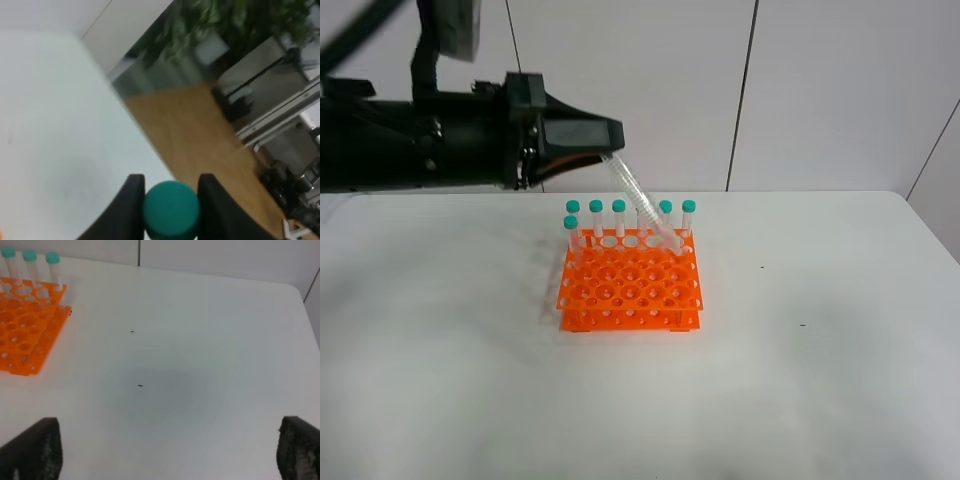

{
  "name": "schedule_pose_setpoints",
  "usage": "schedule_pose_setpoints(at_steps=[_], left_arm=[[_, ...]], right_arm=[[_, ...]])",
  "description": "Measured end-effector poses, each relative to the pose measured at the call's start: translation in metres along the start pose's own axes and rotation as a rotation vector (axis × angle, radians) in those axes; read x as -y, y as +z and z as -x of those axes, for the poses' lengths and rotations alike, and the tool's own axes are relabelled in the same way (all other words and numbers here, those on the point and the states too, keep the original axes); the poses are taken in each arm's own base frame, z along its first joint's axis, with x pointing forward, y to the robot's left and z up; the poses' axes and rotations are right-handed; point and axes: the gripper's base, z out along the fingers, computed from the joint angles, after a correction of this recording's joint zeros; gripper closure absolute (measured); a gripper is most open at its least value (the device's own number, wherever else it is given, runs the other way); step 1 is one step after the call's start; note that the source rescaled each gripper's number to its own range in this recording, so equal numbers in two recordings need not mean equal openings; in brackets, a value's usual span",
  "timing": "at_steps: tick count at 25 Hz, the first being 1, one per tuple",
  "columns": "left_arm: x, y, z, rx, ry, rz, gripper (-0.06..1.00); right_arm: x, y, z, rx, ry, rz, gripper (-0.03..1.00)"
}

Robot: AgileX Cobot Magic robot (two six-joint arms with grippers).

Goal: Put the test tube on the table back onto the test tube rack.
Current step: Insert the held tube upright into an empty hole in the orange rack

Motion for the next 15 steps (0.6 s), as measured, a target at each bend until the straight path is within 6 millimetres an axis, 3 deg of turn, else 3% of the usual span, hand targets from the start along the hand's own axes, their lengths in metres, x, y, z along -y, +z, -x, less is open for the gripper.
schedule_pose_setpoints(at_steps=[5, 15], left_arm=[[0.016, -0.01, 0.009, 0.014, 0.142, -0.004, 0.93], [-0.001, -0.01, 0.018, 0.012, 0.441, 0.231, 0.93]], right_arm=[[0.0, 0.0, 0.0, 0.0, 0.0, 0.0, 0.01], [0.0, 0.0, 0.0, 0.0, 0.0, 0.0, 0.01]])
